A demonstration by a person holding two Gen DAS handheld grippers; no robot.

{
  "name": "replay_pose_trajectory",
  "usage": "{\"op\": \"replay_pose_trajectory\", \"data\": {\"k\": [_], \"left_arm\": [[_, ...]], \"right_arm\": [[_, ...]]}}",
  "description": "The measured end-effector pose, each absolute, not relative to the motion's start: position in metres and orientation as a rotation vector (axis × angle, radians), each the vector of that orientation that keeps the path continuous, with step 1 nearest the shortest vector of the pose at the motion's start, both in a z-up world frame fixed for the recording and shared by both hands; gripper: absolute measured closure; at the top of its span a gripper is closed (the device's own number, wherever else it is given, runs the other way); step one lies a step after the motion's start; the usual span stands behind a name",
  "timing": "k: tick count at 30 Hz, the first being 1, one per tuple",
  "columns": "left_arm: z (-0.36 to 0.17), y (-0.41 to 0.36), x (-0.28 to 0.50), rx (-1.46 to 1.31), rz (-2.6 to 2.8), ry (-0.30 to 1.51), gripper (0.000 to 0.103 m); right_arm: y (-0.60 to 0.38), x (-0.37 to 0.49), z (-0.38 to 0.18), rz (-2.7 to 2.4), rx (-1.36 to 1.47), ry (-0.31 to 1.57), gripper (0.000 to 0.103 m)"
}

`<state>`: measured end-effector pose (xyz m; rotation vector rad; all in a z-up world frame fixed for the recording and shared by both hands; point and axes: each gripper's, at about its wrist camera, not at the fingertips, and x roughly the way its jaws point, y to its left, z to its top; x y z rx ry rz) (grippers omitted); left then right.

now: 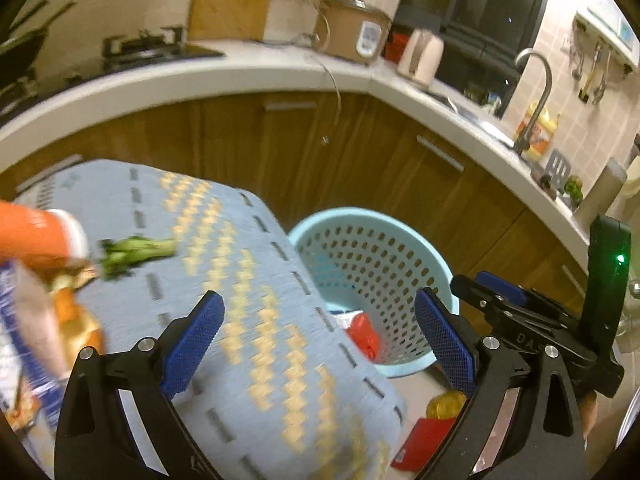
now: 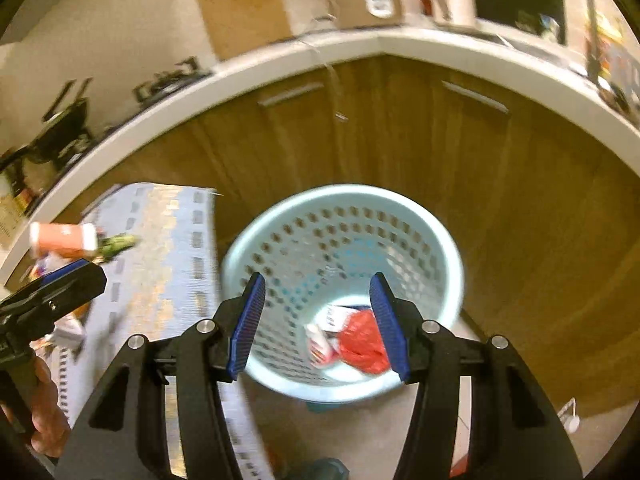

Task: Collect trash
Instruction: 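Grasp another blue milk carton with the right tool while the left tool grasps a white dotted wrapper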

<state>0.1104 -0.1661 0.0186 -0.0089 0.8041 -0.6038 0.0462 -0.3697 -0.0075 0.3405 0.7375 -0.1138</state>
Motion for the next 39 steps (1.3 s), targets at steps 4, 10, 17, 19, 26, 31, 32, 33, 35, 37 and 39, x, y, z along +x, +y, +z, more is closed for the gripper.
{"op": "replay_pose_trajectory", "data": {"k": [4, 10, 17, 19, 26, 31, 32, 33, 35, 37, 39], "left_arm": [[0.037, -0.121, 0.089, -0.024, -0.53, 0.734, 0.01], [0.052, -0.04, 0.07, -0.061, -0.361, 0.66, 0.01], [0.038, 0.067, 0.072, -0.188, -0.177, 0.685, 0.013], [0.032, 0.088, 0.077, -0.21, -0.147, 0.701, 0.015], [0.011, 0.125, 0.113, -0.186, -0.137, 0.808, 0.023], [-0.005, 0.117, 0.136, -0.129, -0.158, 0.855, 0.028], [-0.007, 0.116, 0.14, -0.126, -0.163, 0.863, 0.028], [-0.009, 0.116, 0.144, -0.126, -0.166, 0.869, 0.028], [-0.014, 0.114, 0.152, -0.126, -0.173, 0.883, 0.034], [-0.02, 0.112, 0.161, -0.13, -0.188, 0.905, 0.037], [-0.025, 0.107, 0.168, -0.113, -0.195, 0.926, 0.044]], "right_arm": [[-0.332, 0.045, 0.015, -0.013, 0.303, 0.677, 0.052], [-0.268, 0.049, 0.035, 0.139, 0.242, 0.624, 0.052], [-0.194, 0.062, 0.032, 0.284, 0.185, 0.658, 0.052], [-0.173, 0.066, 0.03, 0.308, 0.16, 0.673, 0.052], [-0.113, 0.079, 0.025, 0.379, 0.079, 0.728, 0.052], [-0.09, 0.094, 0.021, 0.388, 0.033, 0.745, 0.052], [-0.087, 0.096, 0.02, 0.389, 0.025, 0.749, 0.053], [-0.084, 0.098, 0.019, 0.387, 0.019, 0.752, 0.053], [-0.079, 0.103, 0.017, 0.382, 0.005, 0.758, 0.053], [-0.075, 0.109, 0.014, 0.374, -0.005, 0.768, 0.053], [-0.072, 0.114, 0.012, 0.371, -0.013, 0.775, 0.054]]}}
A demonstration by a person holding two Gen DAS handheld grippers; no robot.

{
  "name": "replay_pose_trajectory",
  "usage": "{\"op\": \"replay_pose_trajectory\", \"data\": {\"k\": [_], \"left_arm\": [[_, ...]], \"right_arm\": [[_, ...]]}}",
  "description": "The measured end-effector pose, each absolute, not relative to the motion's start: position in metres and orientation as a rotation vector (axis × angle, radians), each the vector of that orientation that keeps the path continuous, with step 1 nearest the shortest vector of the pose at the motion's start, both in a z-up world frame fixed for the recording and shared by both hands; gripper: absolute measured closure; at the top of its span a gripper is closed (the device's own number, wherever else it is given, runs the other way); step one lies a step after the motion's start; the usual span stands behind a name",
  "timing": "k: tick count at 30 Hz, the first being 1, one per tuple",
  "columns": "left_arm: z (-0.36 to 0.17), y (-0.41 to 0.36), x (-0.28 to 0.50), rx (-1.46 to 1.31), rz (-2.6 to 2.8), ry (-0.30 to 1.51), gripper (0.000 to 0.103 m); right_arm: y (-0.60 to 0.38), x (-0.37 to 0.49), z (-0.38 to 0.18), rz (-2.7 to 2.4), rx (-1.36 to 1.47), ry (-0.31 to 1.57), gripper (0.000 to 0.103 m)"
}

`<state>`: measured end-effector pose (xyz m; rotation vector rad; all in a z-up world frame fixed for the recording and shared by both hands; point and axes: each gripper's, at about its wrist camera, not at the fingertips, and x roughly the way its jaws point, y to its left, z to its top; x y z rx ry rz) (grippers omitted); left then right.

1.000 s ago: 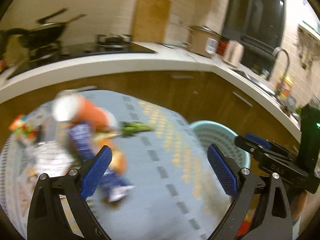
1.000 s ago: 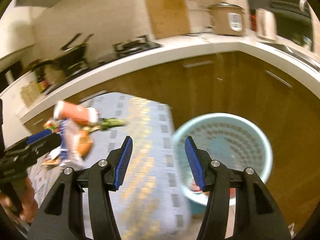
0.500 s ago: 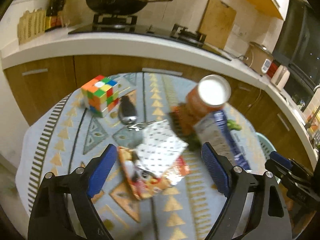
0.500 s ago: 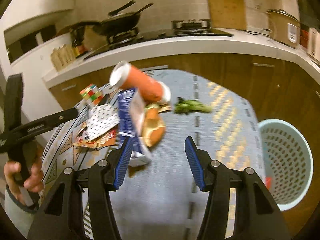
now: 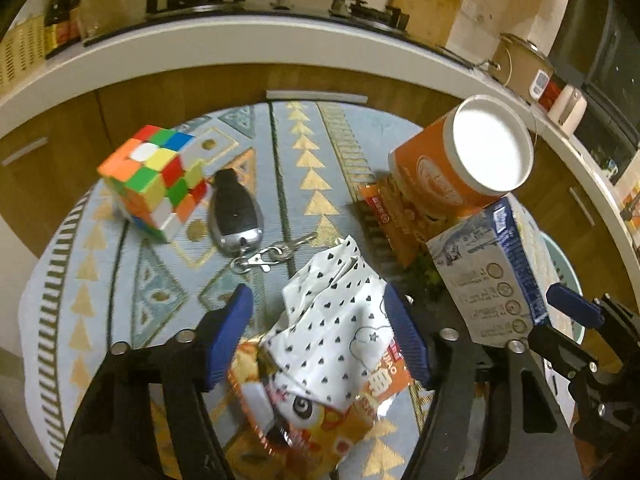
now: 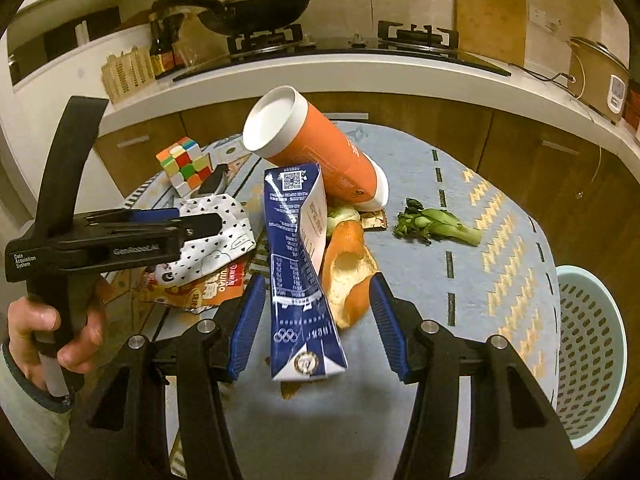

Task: Collect trash
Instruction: 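Grasp another blue milk carton with the right tool while the left tool grasps a white dotted wrapper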

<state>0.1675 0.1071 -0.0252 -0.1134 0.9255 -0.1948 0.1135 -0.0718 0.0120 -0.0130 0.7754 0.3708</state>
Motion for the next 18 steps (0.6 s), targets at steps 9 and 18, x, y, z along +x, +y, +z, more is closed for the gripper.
{"op": "replay_pose_trajectory", "data": {"k": [9, 18], "left_arm": [[-0.034, 0.099, 0.169, -0.07, -0.188, 0.95, 0.088], [-0.011, 0.102, 0.146, -0.086, -0.194, 0.878, 0.098]], "right_arm": [[-0.059, 0.129, 0.002, 0.371, -0.056, 0.806, 0.067], [-0.052, 0.127, 0.001, 0.381, -0.089, 0.801, 0.076]]}}
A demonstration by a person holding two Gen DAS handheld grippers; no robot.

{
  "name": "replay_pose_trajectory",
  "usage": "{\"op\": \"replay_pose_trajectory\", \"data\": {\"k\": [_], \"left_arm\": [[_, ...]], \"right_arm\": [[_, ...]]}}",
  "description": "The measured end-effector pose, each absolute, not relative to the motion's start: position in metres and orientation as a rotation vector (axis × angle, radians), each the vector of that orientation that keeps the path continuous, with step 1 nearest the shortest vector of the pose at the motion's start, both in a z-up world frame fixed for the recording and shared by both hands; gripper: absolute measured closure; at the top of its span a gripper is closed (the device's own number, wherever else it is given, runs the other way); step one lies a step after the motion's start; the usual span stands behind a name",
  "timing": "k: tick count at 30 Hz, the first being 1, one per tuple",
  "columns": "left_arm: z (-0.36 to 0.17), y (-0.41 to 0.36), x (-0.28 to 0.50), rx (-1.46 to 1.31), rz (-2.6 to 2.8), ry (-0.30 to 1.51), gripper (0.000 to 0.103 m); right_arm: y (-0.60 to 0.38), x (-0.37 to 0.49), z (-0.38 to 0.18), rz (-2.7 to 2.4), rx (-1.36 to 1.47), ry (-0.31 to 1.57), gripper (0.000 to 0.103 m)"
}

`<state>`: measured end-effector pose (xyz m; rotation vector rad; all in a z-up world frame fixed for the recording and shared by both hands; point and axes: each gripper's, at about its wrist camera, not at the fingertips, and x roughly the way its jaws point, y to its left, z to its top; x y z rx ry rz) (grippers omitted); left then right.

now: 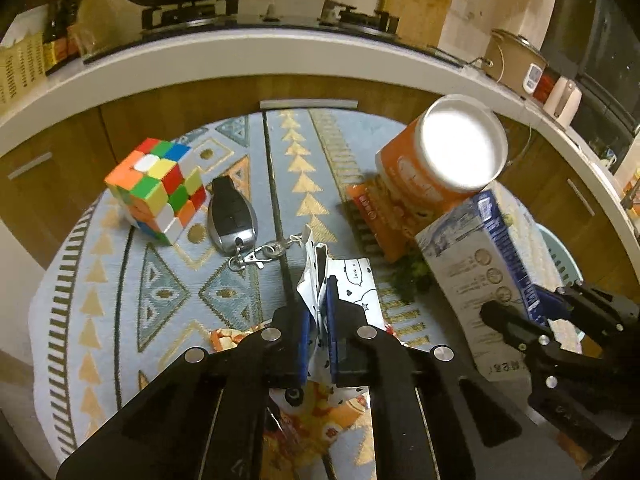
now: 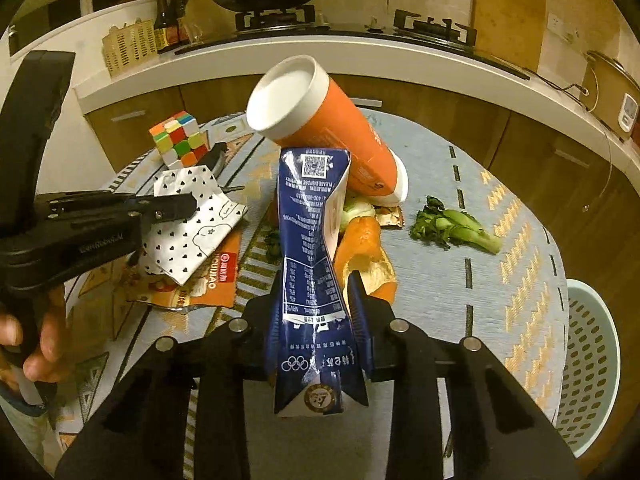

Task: Collect trash
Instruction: 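Grasp another blue milk carton with the right tool while the left tool grasps a white dotted wrapper, then carry both items over the basket and open both tools to drop them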

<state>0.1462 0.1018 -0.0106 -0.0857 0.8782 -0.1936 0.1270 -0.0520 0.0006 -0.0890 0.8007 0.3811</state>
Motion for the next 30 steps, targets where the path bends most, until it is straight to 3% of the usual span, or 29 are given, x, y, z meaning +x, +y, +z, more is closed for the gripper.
{"op": "replay_pose_trajectory", "data": {"k": [15, 30], "left_arm": [[0.055, 0.095, 0.097, -0.128, -0.235, 0.702, 0.098], [0.086, 0.006, 0.097, -0.069, -0.402, 0.641, 0.098]], "right_arm": [[-0.089, 0.069, 0.033, 0.438, -0.014, 0.751, 0.076], [-0.177, 0.054, 0.08, 0.266, 0.076, 0.615, 0.076]]}}
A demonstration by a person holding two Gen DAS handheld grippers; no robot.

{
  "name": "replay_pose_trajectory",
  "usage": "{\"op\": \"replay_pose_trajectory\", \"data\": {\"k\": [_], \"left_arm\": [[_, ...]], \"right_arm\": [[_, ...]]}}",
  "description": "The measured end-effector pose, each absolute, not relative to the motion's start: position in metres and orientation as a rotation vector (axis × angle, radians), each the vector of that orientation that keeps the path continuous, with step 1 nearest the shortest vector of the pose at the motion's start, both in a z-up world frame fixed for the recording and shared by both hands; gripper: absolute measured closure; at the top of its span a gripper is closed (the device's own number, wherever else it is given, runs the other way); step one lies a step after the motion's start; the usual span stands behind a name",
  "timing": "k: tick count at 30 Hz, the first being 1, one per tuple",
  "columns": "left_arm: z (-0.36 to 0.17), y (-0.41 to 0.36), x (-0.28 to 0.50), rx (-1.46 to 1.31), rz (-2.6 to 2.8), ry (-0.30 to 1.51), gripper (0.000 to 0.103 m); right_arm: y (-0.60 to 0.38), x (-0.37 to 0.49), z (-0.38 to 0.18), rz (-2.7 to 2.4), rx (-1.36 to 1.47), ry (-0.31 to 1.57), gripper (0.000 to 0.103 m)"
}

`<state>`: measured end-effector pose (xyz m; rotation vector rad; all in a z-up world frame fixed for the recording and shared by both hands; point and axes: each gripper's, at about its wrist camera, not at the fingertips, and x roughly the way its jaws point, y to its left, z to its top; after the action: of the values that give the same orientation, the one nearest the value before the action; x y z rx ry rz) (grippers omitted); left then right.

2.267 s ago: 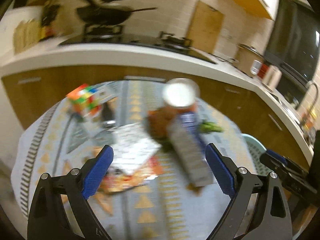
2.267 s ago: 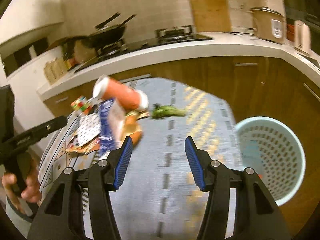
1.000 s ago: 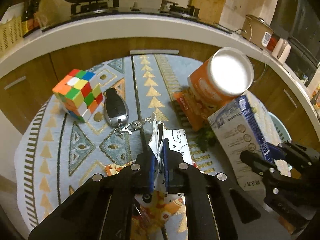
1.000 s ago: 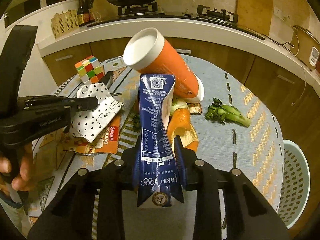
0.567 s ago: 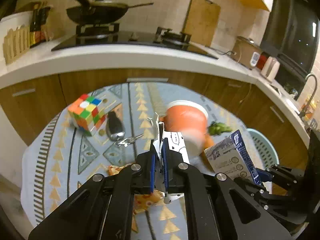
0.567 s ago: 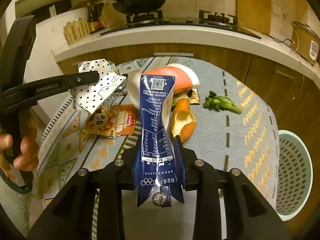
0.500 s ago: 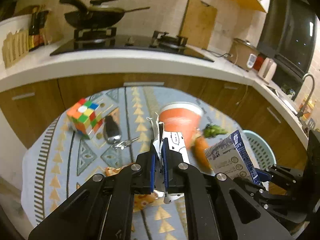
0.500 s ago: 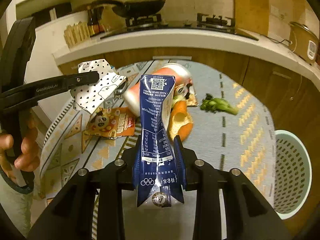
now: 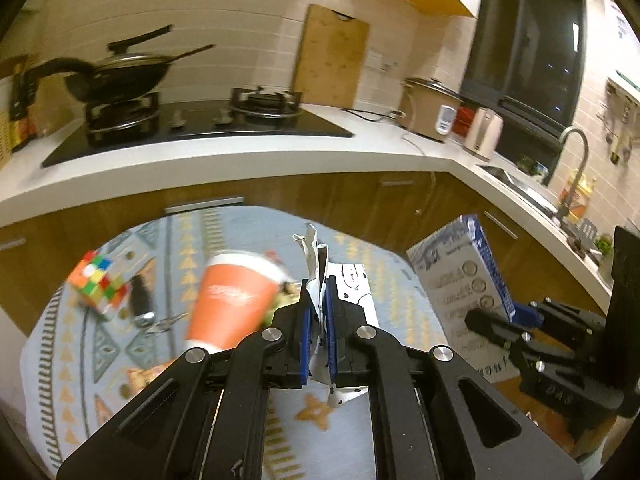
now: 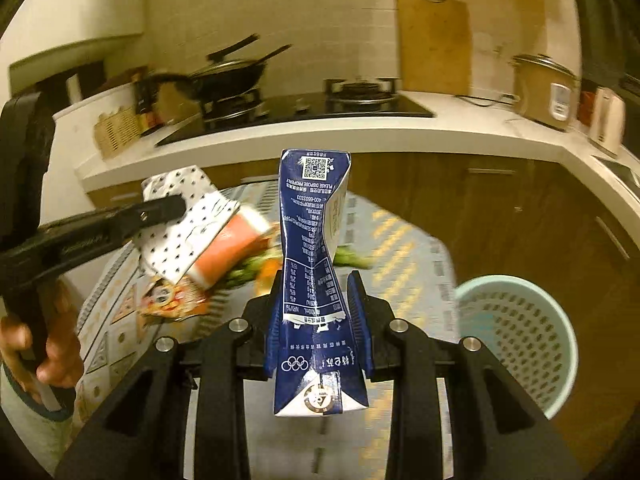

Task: Collect trash
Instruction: 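Carry both items over the basket and open both tools to drop them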

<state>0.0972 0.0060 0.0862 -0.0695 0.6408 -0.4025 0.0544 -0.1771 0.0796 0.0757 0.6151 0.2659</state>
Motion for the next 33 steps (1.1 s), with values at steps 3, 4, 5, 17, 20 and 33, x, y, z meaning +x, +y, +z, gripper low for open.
{"op": "replay_pose_trajectory", "data": {"k": [3, 4, 5, 17, 20, 33], "left_arm": [[0.085, -0.019, 0.102, -0.044, -0.437, 0.647, 0.098], [0.084, -0.03, 0.105, -0.034, -0.452, 0.651, 0.098], [0.083, -0.037, 0.106, -0.03, -0.462, 0.655, 0.098], [0.058, -0.14, 0.126, 0.049, -0.592, 0.729, 0.098], [0.046, -0.166, 0.131, 0.069, -0.617, 0.759, 0.098], [-0.01, -0.236, 0.148, 0.112, -0.673, 0.887, 0.096]], "right_arm": [[-0.205, 0.055, 0.081, 0.211, 0.105, 0.601, 0.076], [-0.216, 0.055, 0.081, 0.185, 0.114, 0.596, 0.076], [-0.227, 0.054, 0.081, 0.163, 0.122, 0.592, 0.076], [-0.334, 0.058, 0.053, -0.053, 0.237, 0.627, 0.076], [-0.357, 0.064, 0.038, -0.108, 0.262, 0.666, 0.076], [-0.406, 0.07, -0.023, -0.169, 0.359, 0.794, 0.076]]}}
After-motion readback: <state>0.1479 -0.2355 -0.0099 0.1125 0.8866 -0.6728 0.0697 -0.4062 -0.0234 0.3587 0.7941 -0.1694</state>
